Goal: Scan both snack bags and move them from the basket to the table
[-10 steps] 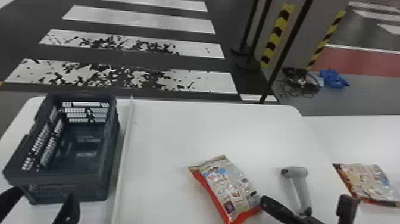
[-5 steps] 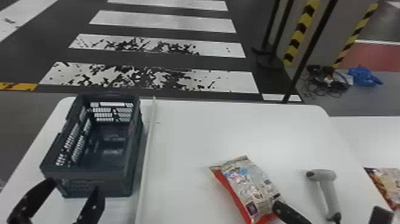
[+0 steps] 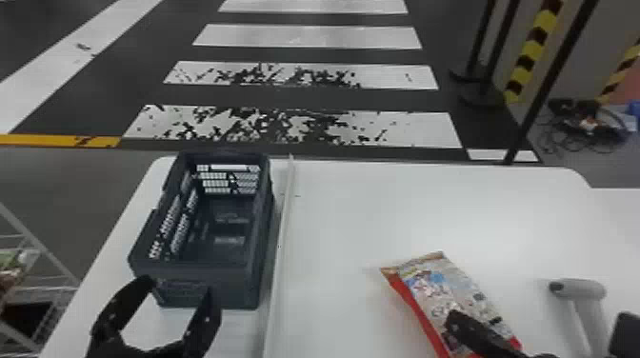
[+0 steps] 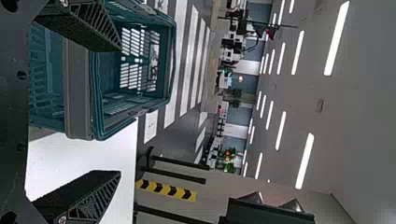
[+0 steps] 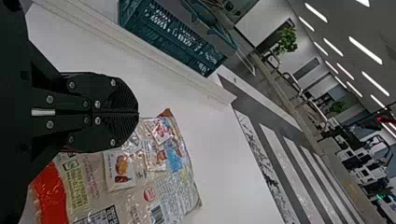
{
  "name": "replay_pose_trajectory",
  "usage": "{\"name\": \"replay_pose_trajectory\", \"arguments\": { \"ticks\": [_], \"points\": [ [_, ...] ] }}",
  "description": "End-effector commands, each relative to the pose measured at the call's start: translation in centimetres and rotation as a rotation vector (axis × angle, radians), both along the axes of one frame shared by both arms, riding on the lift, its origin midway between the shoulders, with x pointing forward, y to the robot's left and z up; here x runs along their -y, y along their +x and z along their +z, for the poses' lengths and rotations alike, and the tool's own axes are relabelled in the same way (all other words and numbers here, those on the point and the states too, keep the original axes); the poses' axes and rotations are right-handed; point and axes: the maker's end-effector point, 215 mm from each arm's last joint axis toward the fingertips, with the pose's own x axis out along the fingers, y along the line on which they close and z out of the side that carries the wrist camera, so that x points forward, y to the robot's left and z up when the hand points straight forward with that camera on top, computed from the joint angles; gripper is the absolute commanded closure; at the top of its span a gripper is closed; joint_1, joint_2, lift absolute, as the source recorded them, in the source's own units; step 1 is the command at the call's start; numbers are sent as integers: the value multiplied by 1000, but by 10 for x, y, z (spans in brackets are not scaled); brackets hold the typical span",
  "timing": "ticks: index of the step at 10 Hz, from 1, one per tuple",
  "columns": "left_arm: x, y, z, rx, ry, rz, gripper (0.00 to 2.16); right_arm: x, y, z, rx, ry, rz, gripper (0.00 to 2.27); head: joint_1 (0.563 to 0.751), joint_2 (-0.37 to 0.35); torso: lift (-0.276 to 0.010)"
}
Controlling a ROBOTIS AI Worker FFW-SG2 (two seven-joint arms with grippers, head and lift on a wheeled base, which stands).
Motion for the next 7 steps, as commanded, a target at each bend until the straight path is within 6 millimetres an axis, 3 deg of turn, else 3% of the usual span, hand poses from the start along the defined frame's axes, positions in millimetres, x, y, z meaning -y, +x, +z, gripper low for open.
{"name": "replay_pose_trajectory", "arguments": {
  "ticks": [1,4,7],
  "points": [
    [-1,-1,-5,-9,-2,3,53,-23,14,-2,5,-26,38,2246,695,47,-98],
    [-1,-2,-9,-13,-7,4,53,-50,48,-21,-12,-59,68,2246,695,117,-98],
    [-2,-2,-9,-12,-6,8,53,-67,55,-24,-17,-71,84,2246,695,148,-98]
  ]
}}
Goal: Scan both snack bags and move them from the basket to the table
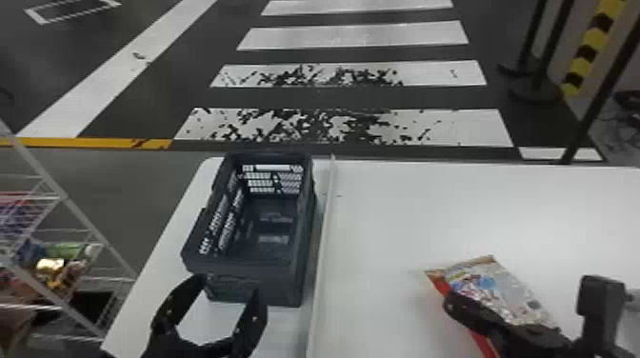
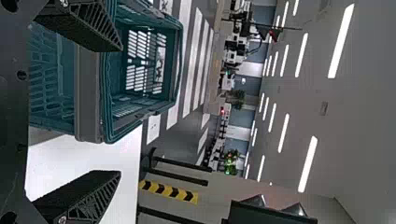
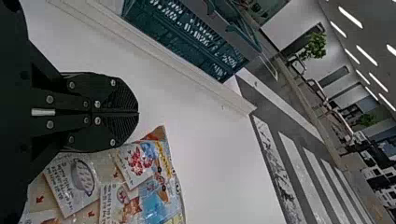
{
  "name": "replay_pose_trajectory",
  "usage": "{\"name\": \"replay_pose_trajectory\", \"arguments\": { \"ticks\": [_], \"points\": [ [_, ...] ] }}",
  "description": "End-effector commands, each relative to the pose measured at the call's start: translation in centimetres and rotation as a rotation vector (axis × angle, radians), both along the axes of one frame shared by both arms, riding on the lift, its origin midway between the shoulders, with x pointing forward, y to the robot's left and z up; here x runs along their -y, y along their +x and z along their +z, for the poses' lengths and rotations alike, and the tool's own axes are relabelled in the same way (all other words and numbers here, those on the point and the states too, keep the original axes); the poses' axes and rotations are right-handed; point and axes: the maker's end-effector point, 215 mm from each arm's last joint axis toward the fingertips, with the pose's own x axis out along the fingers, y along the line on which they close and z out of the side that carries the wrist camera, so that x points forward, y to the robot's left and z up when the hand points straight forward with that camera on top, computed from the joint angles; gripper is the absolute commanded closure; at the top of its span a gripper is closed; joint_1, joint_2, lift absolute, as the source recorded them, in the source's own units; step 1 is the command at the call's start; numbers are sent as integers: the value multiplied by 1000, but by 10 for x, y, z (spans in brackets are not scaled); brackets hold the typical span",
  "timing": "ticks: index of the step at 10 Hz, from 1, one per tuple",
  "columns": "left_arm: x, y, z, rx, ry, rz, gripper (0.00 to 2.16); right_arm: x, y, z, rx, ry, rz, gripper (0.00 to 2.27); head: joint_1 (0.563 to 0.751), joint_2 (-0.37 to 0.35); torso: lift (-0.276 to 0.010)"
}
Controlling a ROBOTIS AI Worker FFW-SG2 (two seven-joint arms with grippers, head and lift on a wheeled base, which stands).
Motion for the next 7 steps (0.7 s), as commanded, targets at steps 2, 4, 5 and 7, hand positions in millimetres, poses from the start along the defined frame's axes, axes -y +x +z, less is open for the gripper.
{"name": "replay_pose_trajectory", "arguments": {
  "ticks": [2,4,5,7],
  "points": [
    [0,3,3,8,-2,-2,53,4,11,-7,-6,-27,-23,2246,695,160,-98],
    [0,4,-1,4,-2,-8,53,14,19,-17,-15,-58,-54,2246,695,149,-98],
    [0,5,-2,2,-8,-9,53,16,22,-21,-19,-59,-60,2246,695,139,-98],
    [-1,5,-3,5,-9,-10,53,26,33,-22,-14,-84,-95,2246,695,125,-98]
  ]
}}
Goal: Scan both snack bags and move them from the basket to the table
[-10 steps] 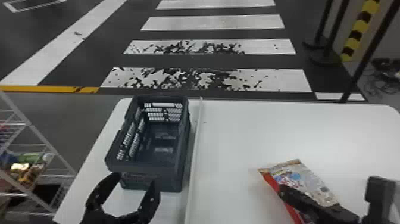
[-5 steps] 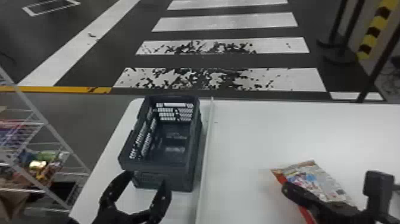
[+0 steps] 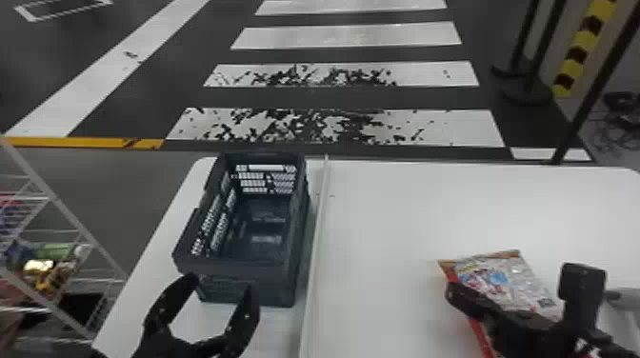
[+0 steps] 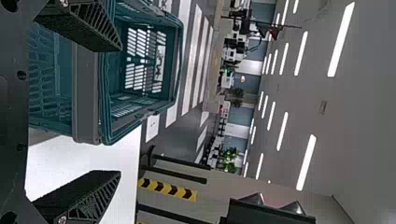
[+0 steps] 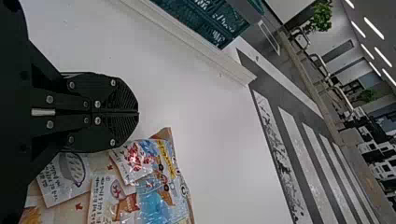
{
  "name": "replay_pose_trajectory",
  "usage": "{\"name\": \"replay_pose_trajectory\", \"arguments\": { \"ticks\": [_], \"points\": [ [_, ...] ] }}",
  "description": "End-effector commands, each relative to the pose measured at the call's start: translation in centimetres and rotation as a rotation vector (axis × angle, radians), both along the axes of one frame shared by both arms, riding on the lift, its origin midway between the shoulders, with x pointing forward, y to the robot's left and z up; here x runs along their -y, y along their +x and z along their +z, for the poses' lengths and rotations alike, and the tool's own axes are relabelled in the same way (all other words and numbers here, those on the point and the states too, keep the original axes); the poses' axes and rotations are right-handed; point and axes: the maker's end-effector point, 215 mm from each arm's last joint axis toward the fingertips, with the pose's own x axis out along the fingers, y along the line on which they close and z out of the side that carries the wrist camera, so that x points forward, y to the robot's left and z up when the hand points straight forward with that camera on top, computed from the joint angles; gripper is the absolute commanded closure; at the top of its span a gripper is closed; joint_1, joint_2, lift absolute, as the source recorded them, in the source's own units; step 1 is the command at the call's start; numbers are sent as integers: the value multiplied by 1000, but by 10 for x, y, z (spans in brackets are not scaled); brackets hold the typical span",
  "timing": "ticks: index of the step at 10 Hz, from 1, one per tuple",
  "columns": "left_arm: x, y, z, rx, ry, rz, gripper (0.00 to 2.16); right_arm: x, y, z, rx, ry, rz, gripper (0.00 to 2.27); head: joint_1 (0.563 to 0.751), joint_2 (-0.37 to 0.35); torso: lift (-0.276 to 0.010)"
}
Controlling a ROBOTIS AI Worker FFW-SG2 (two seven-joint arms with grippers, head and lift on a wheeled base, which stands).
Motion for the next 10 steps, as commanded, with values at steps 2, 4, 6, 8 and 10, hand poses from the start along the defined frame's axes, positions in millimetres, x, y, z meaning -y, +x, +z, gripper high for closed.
{"name": "replay_pose_trajectory", "arguments": {
  "ticks": [2,4,6,8,10],
  "points": [
    [-1,0,1,6,-3,-1,53,11,16,2,11,-18,-35,2246,695,114,-98],
    [-3,0,-1,4,-2,4,53,24,27,3,14,-28,-61,2246,695,98,-98],
    [-4,1,-1,7,-1,5,53,32,22,-1,2,-5,-78,2246,695,83,-98],
    [-3,5,3,17,-2,4,53,34,18,-3,1,-3,-80,2246,695,74,-98],
    [-2,8,5,23,-4,2,53,36,15,-2,0,21,-86,2246,695,68,-98]
  ]
}}
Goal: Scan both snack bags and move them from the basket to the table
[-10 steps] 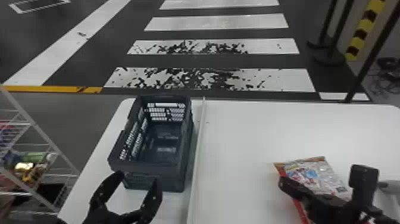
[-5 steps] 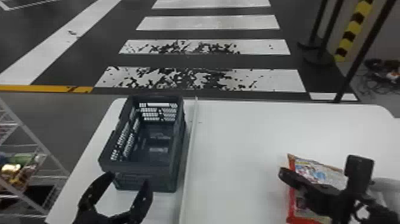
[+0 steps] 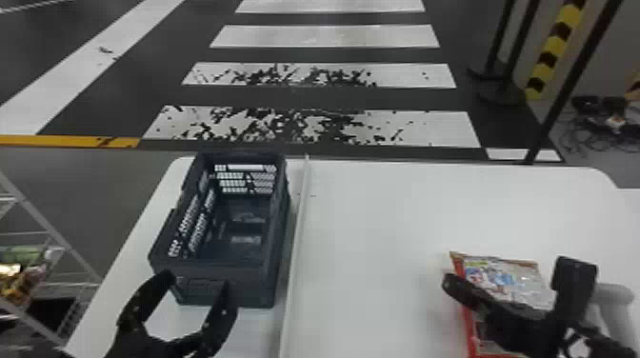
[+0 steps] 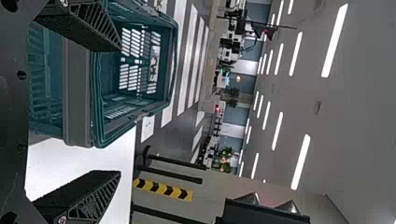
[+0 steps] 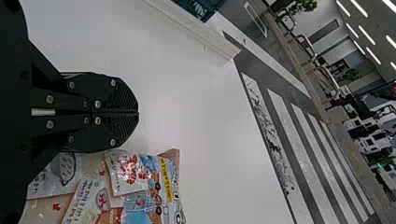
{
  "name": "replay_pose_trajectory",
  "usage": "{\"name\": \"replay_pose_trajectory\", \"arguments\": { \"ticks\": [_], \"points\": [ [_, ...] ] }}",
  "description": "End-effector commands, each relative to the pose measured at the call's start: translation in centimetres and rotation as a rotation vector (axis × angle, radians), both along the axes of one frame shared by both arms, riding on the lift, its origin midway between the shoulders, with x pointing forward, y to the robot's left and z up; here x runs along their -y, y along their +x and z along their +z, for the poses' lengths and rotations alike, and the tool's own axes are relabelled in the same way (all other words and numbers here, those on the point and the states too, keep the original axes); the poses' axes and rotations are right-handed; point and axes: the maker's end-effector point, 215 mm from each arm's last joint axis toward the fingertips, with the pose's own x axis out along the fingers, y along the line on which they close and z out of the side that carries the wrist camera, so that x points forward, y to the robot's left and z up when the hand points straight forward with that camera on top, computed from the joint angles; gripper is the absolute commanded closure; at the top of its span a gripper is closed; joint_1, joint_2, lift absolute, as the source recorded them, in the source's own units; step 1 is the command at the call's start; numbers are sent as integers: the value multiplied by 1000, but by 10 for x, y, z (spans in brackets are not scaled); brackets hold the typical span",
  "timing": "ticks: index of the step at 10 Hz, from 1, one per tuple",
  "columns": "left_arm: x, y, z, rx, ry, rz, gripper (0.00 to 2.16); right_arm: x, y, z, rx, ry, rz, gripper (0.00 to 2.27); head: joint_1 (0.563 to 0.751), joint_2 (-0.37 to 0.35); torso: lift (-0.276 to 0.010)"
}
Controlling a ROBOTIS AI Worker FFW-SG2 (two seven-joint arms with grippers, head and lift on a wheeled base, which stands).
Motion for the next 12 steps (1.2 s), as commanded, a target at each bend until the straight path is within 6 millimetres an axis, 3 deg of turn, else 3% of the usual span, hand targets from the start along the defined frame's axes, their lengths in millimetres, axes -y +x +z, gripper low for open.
{"name": "replay_pose_trajectory", "arguments": {
  "ticks": [1,4,7,9,12],
  "points": [
    [1,3,1,2,0,-1,53,2,2,2,4,2,-4,2246,695,66,-98],
    [-1,7,-2,-1,-1,3,53,-5,-2,13,-14,21,13,2246,695,64,-98],
    [-1,6,-6,-6,-5,8,53,-8,-11,52,21,49,25,2246,695,80,-98],
    [1,5,-9,-12,-7,4,53,28,-2,64,57,4,-29,2246,695,73,-98],
    [1,5,-9,-11,-6,2,53,71,-2,42,57,-24,-86,2246,695,-3,-98]
  ]
}}
